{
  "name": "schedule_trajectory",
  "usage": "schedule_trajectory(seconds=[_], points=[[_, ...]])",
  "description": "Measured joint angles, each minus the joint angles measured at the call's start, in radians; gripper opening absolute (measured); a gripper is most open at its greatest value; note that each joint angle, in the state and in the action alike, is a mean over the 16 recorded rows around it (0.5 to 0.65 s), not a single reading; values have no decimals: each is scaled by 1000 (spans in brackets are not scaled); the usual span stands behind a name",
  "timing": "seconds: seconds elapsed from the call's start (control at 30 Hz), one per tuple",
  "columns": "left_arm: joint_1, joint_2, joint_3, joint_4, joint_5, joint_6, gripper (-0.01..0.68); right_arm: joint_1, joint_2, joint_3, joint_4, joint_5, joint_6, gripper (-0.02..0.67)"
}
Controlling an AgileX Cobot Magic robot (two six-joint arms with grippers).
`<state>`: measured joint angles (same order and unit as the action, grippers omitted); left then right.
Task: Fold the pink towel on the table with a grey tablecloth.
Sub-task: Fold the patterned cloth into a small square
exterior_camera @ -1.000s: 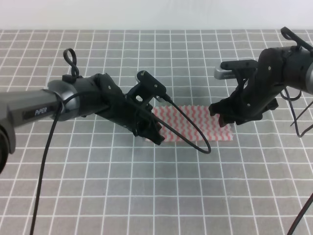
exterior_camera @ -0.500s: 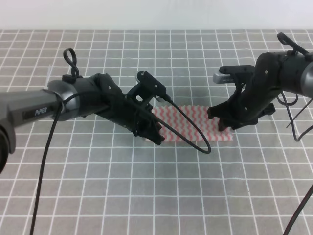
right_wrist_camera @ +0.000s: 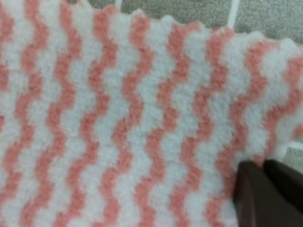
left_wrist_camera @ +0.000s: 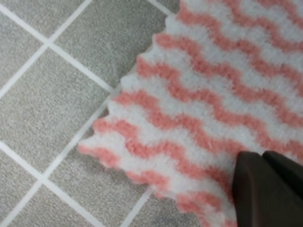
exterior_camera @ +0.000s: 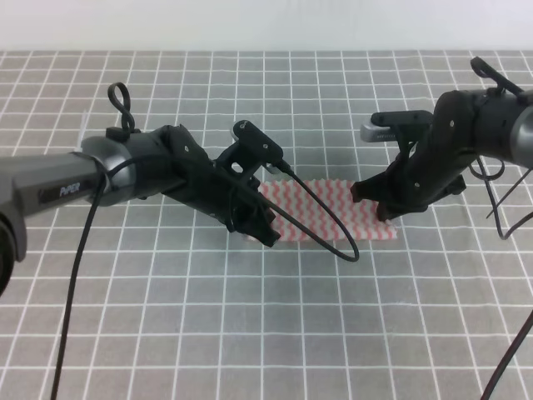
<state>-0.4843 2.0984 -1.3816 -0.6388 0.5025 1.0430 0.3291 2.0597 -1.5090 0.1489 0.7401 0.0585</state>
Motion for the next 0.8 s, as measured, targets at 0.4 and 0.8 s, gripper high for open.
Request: schedule_trajectory(seconds=[0.4, 0.8], points=[[0, 1, 1, 1, 6, 5, 0, 0, -27, -50, 62, 28, -66, -1], [28, -125, 1, 4, -22, 8, 0, 5, -31, -75, 400, 63, -317, -1]])
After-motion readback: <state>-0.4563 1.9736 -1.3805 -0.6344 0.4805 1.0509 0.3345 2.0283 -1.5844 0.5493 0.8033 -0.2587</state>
